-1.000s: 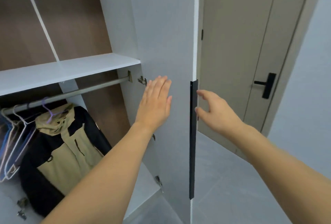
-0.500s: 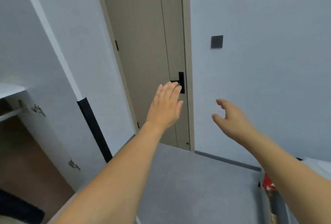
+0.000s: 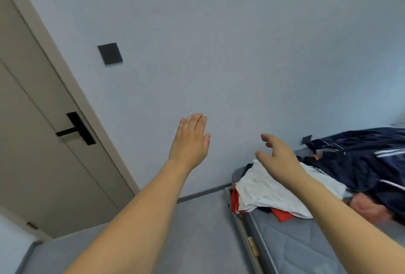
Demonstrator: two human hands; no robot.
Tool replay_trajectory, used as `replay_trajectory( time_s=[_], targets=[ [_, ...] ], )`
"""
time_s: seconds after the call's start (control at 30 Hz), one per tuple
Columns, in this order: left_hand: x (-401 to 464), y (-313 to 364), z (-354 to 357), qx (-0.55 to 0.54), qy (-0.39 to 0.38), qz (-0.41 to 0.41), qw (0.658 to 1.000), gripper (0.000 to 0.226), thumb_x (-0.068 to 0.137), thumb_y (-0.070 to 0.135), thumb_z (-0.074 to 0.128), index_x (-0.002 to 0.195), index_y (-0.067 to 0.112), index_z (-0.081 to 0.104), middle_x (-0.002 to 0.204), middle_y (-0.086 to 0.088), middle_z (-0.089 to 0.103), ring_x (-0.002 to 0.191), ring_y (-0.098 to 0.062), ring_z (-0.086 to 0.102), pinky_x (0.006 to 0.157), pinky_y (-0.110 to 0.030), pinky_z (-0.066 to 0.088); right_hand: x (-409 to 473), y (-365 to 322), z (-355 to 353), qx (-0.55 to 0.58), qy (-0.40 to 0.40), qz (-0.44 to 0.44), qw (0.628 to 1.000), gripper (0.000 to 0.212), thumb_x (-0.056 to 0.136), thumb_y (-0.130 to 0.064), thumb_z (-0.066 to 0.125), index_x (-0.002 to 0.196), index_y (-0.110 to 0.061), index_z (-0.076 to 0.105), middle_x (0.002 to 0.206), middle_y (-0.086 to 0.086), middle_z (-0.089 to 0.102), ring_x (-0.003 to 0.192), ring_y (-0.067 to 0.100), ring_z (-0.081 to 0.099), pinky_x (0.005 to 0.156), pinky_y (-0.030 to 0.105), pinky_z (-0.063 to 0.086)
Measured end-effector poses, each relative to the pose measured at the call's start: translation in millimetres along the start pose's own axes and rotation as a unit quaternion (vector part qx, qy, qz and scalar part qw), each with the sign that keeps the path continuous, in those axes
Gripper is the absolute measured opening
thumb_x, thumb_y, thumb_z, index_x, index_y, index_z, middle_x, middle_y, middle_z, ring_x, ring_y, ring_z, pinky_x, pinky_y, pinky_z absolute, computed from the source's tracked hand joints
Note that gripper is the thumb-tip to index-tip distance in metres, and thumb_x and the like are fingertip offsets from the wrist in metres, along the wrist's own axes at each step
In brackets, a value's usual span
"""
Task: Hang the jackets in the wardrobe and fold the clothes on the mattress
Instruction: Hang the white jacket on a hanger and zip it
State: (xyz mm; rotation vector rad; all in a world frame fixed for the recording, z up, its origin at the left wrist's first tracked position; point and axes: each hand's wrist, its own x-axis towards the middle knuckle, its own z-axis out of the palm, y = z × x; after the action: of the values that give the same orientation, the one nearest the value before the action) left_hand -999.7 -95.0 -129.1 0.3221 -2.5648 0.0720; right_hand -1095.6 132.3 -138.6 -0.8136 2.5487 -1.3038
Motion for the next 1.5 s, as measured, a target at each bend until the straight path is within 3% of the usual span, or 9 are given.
replay_trajectory(
  time_s=[0.17,0.37,0.57,0.87,1.07,1.17,1.33,1.43,1.5],
  targets=[
    [62,58,97,-0.013,-0.102,0.094,0.990,0.049,0.099,0.026,0.050,0.145,0.008,0.043,0.149,-0.008,0.041,0.140,-0.027,0.035,0.123,-0.045,0.012,27,106,-60,0.000,0.065,0.147,0.987,0.057,0.093,-0.017,0.055,0.147,-0.012,0.038,0.151,0.005,0.042,0.138,0.022,0.039,0.109,0.034,0.032],
    [119,107,192,-0.031,-0.178,0.136,0.974,0.042,0.087,0.015,0.064,0.127,0.004,0.059,0.135,-0.015,0.055,0.123,-0.036,0.052,0.110,-0.053,0.036,66,202,-87,0.039,0.093,0.250,0.963,0.058,0.094,-0.013,0.054,0.149,-0.011,0.035,0.152,0.006,0.039,0.139,0.024,0.038,0.108,0.033,0.031],
    [183,136,299,-0.074,-0.299,0.087,0.948,0.049,0.095,0.022,0.051,0.142,0.013,0.045,0.146,-0.004,0.046,0.131,-0.027,0.044,0.109,-0.036,0.034,119,286,-72,0.064,0.072,0.342,0.935,0.062,0.094,-0.013,0.052,0.152,-0.011,0.029,0.156,0.005,0.033,0.141,0.024,0.034,0.110,0.034,0.031],
    [179,248,595,-0.133,-0.529,0.053,0.837,0.077,0.081,0.056,0.061,0.145,0.020,0.037,0.144,-0.002,0.042,0.130,-0.027,0.041,0.102,-0.041,0.040,206,469,10,0.073,0.081,0.454,0.884,0.063,0.094,-0.012,0.050,0.153,-0.016,0.026,0.157,0.002,0.030,0.140,0.021,0.035,0.106,0.030,0.035],
    [144,256,658,-0.123,-0.495,0.123,0.851,0.027,0.088,0.023,0.049,0.104,0.009,0.065,0.128,-0.004,0.049,0.117,-0.028,0.044,0.095,-0.036,0.038,204,526,42,-0.079,-0.014,0.455,0.887,0.091,0.089,-0.017,0.060,0.156,-0.022,-0.001,0.161,0.005,0.009,0.139,0.029,0.033,0.105,0.036,0.040],
    [157,236,630,-0.355,-0.545,-0.026,0.759,0.018,0.089,0.017,0.045,0.073,0.009,0.047,0.073,0.000,0.049,0.072,-0.017,0.046,0.063,-0.032,0.038,219,534,50,-0.111,-0.012,0.435,0.894,0.102,0.086,-0.021,0.065,0.154,-0.031,-0.010,0.161,0.010,-0.006,0.142,0.032,0.028,0.102,0.036,0.043],
    [203,205,562,-0.521,-0.539,-0.187,0.635,0.026,0.090,0.000,0.040,0.070,0.016,0.037,0.065,0.008,0.035,0.059,-0.006,0.032,0.049,-0.016,0.030,260,535,50,-0.220,-0.053,0.348,0.910,0.083,0.089,-0.037,0.062,0.153,-0.039,0.009,0.161,0.006,-0.008,0.146,0.030,0.016,0.113,0.044,0.027],
    [226,199,536,-0.548,-0.603,-0.190,0.547,0.023,0.083,0.008,0.053,0.067,0.022,0.046,0.064,0.009,0.044,0.056,-0.004,0.041,0.052,-0.015,0.035,273,528,49,-0.322,-0.121,0.336,0.877,0.031,0.092,-0.032,0.049,0.122,-0.030,0.053,0.149,0.003,0.032,0.139,0.027,0.024,0.104,0.043,0.027],
    [237,197,525,-0.482,-0.670,-0.098,0.556,0.012,0.079,0.023,0.067,0.081,0.020,0.056,0.074,0.009,0.055,0.065,-0.005,0.053,0.059,-0.016,0.042,275,517,39,-0.348,-0.098,0.382,0.851,0.017,0.092,-0.027,0.042,0.095,-0.027,0.059,0.117,-0.002,0.062,0.115,0.024,0.050,0.091,0.038,0.032]
  ],
)
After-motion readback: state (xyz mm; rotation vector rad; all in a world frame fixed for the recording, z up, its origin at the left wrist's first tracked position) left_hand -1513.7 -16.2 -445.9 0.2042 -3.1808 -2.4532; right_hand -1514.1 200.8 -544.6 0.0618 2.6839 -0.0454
